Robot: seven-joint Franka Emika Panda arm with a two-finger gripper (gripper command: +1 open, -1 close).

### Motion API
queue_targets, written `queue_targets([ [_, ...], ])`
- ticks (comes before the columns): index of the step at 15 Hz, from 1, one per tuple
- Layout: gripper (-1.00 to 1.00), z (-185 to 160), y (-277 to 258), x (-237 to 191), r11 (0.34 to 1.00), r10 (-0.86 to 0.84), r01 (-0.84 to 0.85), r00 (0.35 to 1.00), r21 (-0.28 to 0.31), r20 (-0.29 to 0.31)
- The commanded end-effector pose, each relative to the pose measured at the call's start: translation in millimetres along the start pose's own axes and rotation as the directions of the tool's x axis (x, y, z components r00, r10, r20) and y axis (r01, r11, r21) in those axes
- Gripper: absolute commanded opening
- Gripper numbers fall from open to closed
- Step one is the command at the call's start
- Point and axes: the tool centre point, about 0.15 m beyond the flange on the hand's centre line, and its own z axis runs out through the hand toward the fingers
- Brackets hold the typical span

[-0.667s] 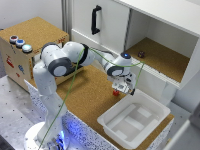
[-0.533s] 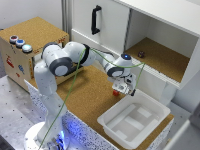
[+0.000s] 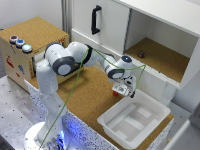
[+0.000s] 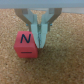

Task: Slide the pink block to the left

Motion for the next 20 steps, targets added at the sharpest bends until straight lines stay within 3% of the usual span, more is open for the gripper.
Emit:
queue_targets([
  [1,-1.0,7.0,-38.0,1.9,0.996,0.021,-0.023,0.999,0.082,0.027],
  [10,-1.0,13.3,-113.0,-2.5,0.987,-0.021,0.012,0.998,0.158,0.052],
  [16,-1.0,19.5,-151.5,-7.1,0.983,-0.064,0.051,0.996,0.177,0.067],
  [20,-1.0,-0.6,-161.6,-12.4,0.983,-0.071,0.066,0.997,0.173,0.019],
])
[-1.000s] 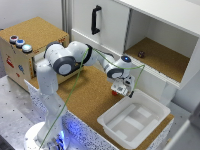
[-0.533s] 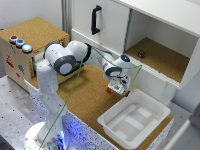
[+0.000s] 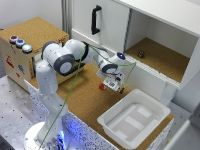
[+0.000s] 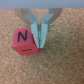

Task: Slide the pink block to the left

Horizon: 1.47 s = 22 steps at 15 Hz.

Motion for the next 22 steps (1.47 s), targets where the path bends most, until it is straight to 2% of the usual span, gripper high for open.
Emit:
queue_targets([
  [1,-1.0,-23.6,-33.8,-17.5,0.999,-0.015,0.012,0.994,-0.037,-0.109],
  [3,-1.0,-35.3,-42.6,-25.2,0.997,-0.058,0.051,0.991,-0.059,-0.123],
  [5,-1.0,-39.4,-53.1,-29.9,0.991,-0.099,0.086,0.987,-0.106,-0.124],
  [6,1.0,-42.4,-58.7,-31.5,0.986,-0.112,0.094,0.985,-0.136,-0.129],
  [8,1.0,-50.4,-67.3,-34.8,0.981,-0.144,0.123,0.98,-0.151,-0.139],
  [9,1.0,-51.3,-71.0,-35.9,0.977,-0.167,0.146,0.977,-0.153,-0.133],
  [11,1.0,-40.6,-77.5,-34.9,0.963,-0.209,0.187,0.973,-0.195,-0.1],
  [12,1.0,-36.6,-79.5,-33.6,0.954,-0.224,0.2,0.97,-0.222,-0.089],
  [13,1.0,-32.3,-82.9,-32.2,0.932,-0.22,0.18,0.97,-0.314,-0.098],
  [15,1.0,-27.7,-87.4,-27.0,0.912,-0.246,0.195,0.964,-0.362,-0.101],
  [19,1.0,-11.3,-75.1,-17.1,0.921,-0.277,0.231,0.954,-0.315,-0.111],
  [22,1.0,-6.4,-61.1,-9.0,0.912,-0.296,0.244,0.948,-0.329,-0.119],
])
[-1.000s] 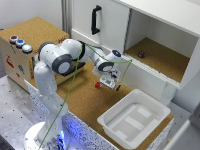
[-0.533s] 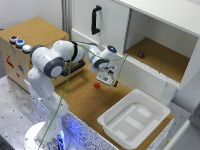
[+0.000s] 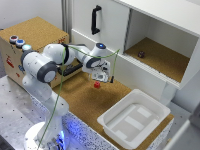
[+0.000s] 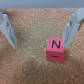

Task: Slide the pink block to the left

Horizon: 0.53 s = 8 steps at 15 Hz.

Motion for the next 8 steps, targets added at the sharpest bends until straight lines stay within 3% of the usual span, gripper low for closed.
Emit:
queue_targets([
  [1,1.0,19.9,13.8,2.5,0.994,-0.022,0.018,0.999,-0.108,-0.036],
  [2,1.0,17.0,22.3,3.4,0.994,-0.019,0.014,0.999,-0.112,-0.05],
  [8,1.0,42.5,32.6,6.9,0.994,-0.04,0.042,0.999,-0.105,0.017],
])
